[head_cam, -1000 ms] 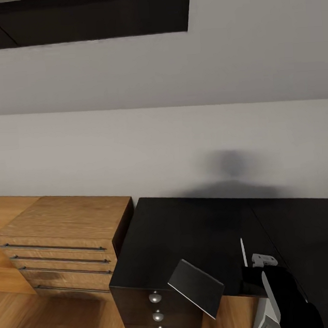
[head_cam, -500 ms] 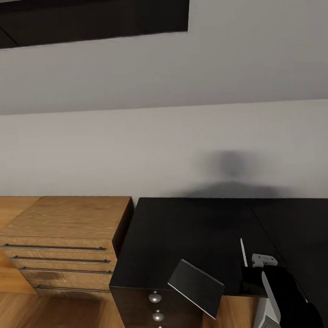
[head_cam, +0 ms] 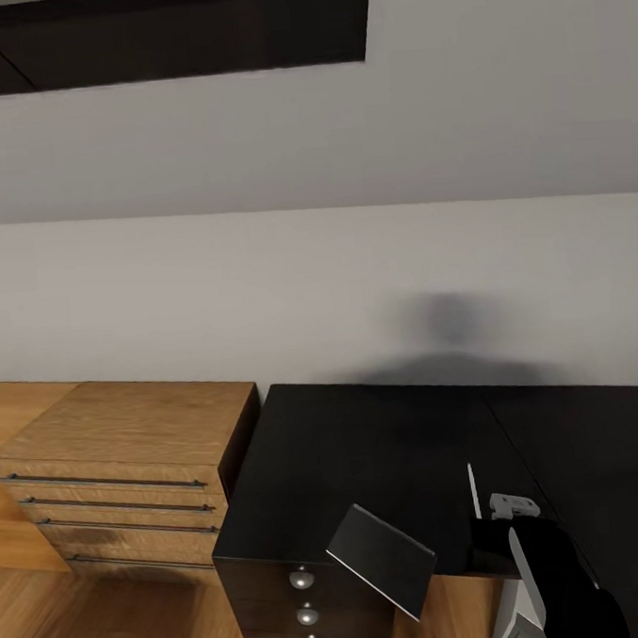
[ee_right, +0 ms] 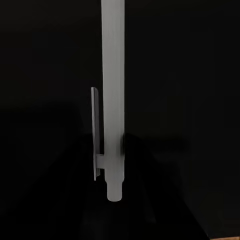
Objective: In the bedroom, organize the workspace by keeping the computer under the desk, ensuring the monitor is on the desk, placing the keyboard on the desk next to the monitor, placing the mouse on the desk next to the keyboard, moving the folder from the swivel chair onto the desk next to the mouse, stacking the notebook on top of the folder with the pen on top of the notebook, and positioning the swivel chair next to the desk.
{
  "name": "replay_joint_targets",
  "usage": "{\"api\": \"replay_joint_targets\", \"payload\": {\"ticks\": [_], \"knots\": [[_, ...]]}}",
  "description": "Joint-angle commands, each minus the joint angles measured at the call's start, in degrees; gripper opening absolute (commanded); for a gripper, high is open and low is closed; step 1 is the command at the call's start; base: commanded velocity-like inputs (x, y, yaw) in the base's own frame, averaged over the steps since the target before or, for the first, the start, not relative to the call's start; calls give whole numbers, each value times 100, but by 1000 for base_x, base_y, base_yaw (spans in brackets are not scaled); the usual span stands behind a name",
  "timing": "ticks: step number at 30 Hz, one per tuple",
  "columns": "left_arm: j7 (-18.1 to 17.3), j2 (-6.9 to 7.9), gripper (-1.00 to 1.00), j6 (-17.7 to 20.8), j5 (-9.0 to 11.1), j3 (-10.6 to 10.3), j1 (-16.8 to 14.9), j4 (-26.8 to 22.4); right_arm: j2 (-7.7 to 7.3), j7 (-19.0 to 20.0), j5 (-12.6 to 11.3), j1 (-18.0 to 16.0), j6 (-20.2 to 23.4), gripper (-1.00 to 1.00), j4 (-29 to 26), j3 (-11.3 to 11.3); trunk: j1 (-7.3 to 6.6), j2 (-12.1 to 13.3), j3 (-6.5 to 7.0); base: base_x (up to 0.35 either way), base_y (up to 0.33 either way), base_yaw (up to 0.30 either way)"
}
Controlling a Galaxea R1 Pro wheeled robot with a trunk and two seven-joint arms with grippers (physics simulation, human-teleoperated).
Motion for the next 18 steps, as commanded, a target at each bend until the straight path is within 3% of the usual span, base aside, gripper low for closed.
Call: {"api": "replay_joint_targets", "payload": {"ticks": [1, 4, 5, 18], "knots": [[-58, 2, 100, -8, 55, 22, -5, 9, 7, 53, 55, -5, 23, -100, -8, -20, 0, -4, -7, 0, 0, 0], [-58, 2, 100, -8, 55, 22, -5, 9, 9, 53, 55, -5, 23, -100, -8, -20, 0, -4, -7, 0, 0, 0], [-58, 2, 100, -8, 55, 22, -5, 9, 9, 53, 55, -5, 23, 100, -8, -20, 0, -4, -7, 0, 0, 0], [-64, 2, 100, -8, 55, 22, -5, 9, 9, 92, 19, -5, -3, 100, -211, -59, 0, -4, -7, 0, 0, 0]]}}
